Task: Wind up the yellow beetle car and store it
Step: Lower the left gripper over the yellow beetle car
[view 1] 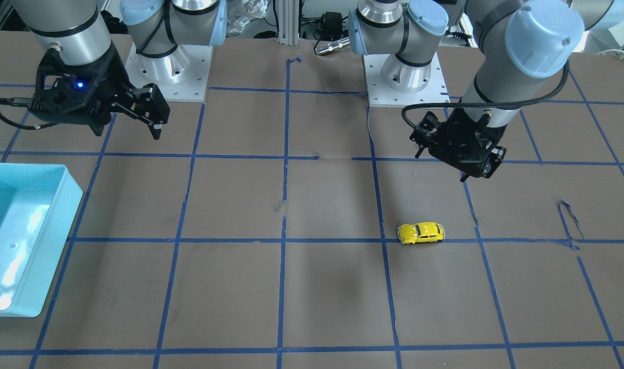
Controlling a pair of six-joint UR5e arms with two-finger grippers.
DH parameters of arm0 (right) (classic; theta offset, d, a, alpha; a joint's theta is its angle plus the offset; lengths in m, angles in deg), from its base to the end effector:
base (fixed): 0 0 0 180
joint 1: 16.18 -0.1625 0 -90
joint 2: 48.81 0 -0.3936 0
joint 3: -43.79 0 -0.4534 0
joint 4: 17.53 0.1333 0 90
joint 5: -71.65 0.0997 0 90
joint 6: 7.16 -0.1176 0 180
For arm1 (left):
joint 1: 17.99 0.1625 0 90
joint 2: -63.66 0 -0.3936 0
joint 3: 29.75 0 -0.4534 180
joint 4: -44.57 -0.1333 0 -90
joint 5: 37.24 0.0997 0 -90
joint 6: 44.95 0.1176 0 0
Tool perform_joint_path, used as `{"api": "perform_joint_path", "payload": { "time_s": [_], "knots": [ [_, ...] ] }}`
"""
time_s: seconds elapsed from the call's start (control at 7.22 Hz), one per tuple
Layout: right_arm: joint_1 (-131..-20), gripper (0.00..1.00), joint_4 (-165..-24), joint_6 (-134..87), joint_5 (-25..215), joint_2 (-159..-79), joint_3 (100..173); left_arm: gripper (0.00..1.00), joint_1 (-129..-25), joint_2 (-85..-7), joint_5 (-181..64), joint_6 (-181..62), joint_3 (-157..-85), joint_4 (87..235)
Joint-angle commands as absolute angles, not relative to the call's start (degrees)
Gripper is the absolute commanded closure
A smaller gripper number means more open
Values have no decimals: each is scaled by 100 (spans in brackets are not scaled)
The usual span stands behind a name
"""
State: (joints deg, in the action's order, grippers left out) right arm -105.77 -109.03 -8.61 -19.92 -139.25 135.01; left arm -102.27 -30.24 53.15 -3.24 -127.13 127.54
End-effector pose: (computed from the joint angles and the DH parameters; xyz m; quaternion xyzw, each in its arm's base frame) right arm 0.1261 -0.5524 0.4336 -0.0163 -0.9998 0.0064 0.0136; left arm -0.0758 -0.5725 0.3418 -0.3088 -0.9504 -0.0353 0.0118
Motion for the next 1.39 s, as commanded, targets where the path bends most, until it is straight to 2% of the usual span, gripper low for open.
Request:
{"api": "perform_joint_path", "payload": {
  "time_s": [0.0,0.69,1.25],
  "knots": [
    [-10583,0,-10911,-857,-1984,-13925,13494,3,-10219,-3388,5616,1962,-12845,12422],
    [-10583,0,-10911,-857,-1984,-13925,13494,10,-10219,-3995,5989,4088,-14048,9875],
    [-10574,0,-10850,-287,-1360,-14031,13494,18,-9737,-4207,5708,5037,-14093,9810]
  ]
}}
